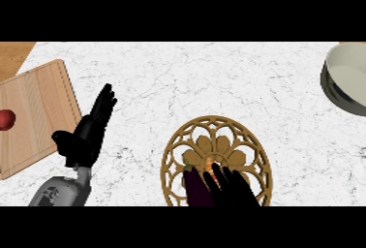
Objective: Pick the croissant from the placemat and place it in the bowl
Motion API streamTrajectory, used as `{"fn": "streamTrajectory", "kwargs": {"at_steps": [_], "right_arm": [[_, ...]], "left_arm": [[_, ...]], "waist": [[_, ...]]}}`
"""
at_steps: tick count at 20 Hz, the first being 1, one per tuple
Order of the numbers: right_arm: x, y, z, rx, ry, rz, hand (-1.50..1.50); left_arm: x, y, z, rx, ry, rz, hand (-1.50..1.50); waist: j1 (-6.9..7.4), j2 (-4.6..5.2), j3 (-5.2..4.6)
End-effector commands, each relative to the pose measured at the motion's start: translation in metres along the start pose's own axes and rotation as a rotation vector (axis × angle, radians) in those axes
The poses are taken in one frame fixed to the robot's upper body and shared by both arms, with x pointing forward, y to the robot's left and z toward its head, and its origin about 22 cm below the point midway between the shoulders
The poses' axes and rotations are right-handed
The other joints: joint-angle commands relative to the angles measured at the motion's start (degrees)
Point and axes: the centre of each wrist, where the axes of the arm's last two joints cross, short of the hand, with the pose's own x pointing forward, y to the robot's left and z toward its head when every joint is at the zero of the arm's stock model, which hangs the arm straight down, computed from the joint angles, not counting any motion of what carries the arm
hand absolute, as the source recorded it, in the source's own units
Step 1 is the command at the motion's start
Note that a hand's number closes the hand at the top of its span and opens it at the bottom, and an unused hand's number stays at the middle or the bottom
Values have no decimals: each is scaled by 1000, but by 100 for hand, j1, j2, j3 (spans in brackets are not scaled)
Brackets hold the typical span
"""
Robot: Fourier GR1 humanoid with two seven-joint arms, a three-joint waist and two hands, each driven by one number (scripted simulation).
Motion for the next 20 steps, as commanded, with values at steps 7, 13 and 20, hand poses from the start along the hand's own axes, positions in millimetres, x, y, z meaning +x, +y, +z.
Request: {"fn": "streamTrajectory", "kwargs": {"at_steps": [7, 13, 20], "right_arm": [[-9, 15, 0, 9, -26, -151, -150], [-23, 24, -30, 16, 16, -201, -150], [-34, 41, -12, 18, 1, -198, -150]], "left_arm": [[6, 5, -10, -2, -4, 0, 0], [8, 0, 6, -9, -2, -17, 0], [0, -10, 9, 1, 1, -7, 0]], "waist": [[-20, 3, 1], [16, 6, 2], [-7, -1, 0]]}}
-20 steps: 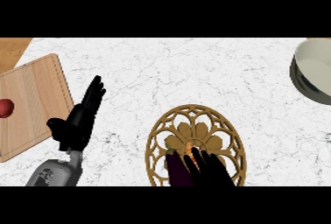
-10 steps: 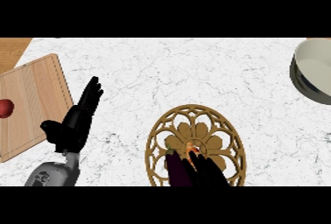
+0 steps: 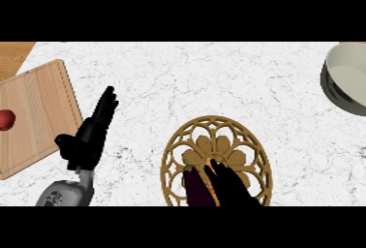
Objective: Pick the croissant from the placemat and place it in the bowl
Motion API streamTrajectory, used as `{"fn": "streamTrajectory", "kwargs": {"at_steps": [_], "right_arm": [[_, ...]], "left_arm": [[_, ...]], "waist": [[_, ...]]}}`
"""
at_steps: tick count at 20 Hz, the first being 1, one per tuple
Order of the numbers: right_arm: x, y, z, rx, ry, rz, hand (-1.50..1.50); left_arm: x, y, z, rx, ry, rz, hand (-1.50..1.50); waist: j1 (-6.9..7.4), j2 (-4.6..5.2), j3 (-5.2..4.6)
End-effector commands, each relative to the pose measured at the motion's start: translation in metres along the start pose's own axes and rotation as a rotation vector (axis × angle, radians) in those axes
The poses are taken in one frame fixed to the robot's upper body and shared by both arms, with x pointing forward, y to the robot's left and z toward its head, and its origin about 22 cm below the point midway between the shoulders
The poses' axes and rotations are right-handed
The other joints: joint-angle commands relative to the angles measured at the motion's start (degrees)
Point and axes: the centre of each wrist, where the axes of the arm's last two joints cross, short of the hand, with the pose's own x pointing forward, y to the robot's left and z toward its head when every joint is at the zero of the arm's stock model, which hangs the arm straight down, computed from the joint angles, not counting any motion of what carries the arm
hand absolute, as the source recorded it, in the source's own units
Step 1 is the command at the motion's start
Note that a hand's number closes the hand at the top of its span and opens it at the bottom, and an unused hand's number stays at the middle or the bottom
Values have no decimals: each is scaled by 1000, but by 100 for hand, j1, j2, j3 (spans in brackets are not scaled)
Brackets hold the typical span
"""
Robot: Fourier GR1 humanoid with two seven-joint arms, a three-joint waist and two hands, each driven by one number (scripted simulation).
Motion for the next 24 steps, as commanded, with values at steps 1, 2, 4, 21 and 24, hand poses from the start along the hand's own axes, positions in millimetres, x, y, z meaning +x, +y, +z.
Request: {"fn": "streamTrajectory", "kwargs": {"at_steps": [1, 2, 4, 21, 24], "right_arm": [[-8, 15, -15, -1, -11, -8, -150], [-18, 13, -26, -11, 12, -11, -150], [-13, -4, -19, -35, 10, 6, -150], [-56, 33, -51, 122, 3, 301, 150], [-47, 41, -34, 128, -59, 346, 150]], "left_arm": [[-2, 12, 4, 6, -6, 1, 0], [-11, 20, -5, -20, 4, 10, 0], [2, 12, 8, 0, 5, 4, 0], [8, 7, -11, -5, -3, 0, 0], [-1, 1, 7, 2, -3, 1, 0]], "waist": [[10, 0, 0], [5, 6, -1], [11, -1, -1], [38, 5, 1], [28, -7, 0]]}}
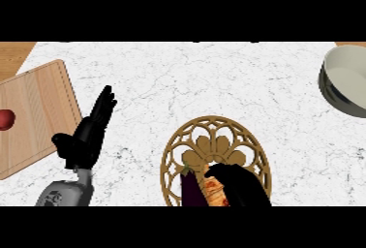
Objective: Pick the croissant from the placemat and place it in the bowl
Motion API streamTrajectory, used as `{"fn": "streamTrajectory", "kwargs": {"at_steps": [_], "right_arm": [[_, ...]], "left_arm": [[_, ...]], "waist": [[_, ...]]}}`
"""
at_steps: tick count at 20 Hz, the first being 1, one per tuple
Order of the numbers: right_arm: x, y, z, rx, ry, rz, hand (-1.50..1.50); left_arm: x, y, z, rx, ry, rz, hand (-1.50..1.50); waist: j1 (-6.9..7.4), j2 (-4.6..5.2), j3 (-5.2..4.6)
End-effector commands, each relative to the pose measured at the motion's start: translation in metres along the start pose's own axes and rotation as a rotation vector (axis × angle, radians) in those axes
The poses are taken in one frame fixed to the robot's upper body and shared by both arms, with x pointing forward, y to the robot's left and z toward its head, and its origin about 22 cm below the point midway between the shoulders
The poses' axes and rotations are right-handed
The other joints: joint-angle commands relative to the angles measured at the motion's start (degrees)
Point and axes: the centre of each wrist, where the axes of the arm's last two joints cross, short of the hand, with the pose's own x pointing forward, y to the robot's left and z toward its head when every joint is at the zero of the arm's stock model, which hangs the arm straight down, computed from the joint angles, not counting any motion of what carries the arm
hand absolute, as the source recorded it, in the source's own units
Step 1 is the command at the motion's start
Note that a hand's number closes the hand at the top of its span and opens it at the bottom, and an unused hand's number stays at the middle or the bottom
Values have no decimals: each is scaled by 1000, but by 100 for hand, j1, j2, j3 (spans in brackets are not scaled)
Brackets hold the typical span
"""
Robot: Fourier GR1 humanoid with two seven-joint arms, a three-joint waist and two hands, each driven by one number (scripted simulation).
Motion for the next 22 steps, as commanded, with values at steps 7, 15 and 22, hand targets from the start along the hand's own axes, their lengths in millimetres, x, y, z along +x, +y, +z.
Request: {"fn": "streamTrajectory", "kwargs": {"at_steps": [7, 15, 22], "right_arm": [[-13, -20, -41, -89, 104, -219, 150], [-59, -121, -103, -530, 390, -660, 150], [-43, -166, -140, -810, 199, -526, 150]], "left_arm": [[0, 0, -8, -4, -23, -13, 0], [2, -6, -6, -36, -5, 8, 0], [4, 2, -7, -21, -13, 0, 0]], "waist": [[29, 115, 64], [188, 163, 73], [104, 89, 61]]}}
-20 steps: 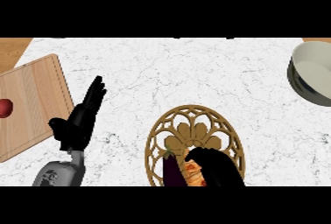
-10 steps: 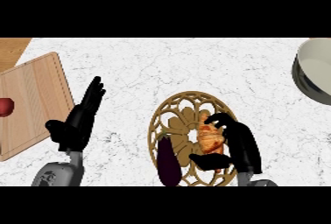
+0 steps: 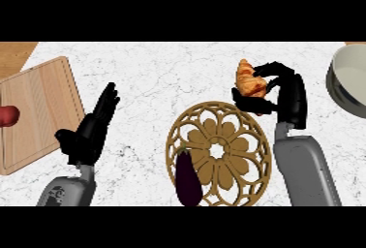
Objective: Pick the croissant from the placemat and place it in the bowl
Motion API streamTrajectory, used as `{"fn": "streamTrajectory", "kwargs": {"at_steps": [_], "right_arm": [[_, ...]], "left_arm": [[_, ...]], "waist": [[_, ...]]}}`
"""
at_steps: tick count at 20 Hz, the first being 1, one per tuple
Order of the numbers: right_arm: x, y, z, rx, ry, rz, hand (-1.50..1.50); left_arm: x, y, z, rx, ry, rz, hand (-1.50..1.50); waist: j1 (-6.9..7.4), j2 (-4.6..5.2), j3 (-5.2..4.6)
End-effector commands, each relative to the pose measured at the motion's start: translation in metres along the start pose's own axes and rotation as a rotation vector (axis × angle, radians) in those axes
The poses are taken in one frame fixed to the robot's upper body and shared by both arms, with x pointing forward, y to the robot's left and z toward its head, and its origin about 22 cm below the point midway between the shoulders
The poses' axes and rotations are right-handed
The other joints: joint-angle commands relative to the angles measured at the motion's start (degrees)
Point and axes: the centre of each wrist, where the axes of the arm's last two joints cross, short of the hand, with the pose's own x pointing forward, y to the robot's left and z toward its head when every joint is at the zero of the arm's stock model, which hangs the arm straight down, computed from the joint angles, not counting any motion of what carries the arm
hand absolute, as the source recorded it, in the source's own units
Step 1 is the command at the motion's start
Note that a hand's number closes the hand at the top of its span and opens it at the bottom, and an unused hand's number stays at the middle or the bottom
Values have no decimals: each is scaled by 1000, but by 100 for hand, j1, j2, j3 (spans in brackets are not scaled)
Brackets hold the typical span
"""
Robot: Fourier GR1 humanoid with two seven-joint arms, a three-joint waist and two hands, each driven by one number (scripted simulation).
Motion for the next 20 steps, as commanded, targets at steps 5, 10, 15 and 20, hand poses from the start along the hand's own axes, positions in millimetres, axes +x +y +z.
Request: {"fn": "streamTrajectory", "kwargs": {"at_steps": [5, 10, 15, 20], "right_arm": [[75, -21, -40, -214, -137, 121, 150], [110, -48, -67, -287, -65, 218, 150], [146, -64, -89, -320, -15, 254, 150], [154, -119, -115, -390, 22, 248, 150]], "left_arm": [[-16, -1, 2, 23, 3, 1, 0], [-7, 1, 3, 5, 3, 3, 0], [-5, 0, -4, 17, 9, 3, 0], [-9, 2, 1, 11, 19, -3, 0]], "waist": [[-90, -40, -12], [-67, -43, -9], [-45, -30, -9], [-57, -34, -7]]}}
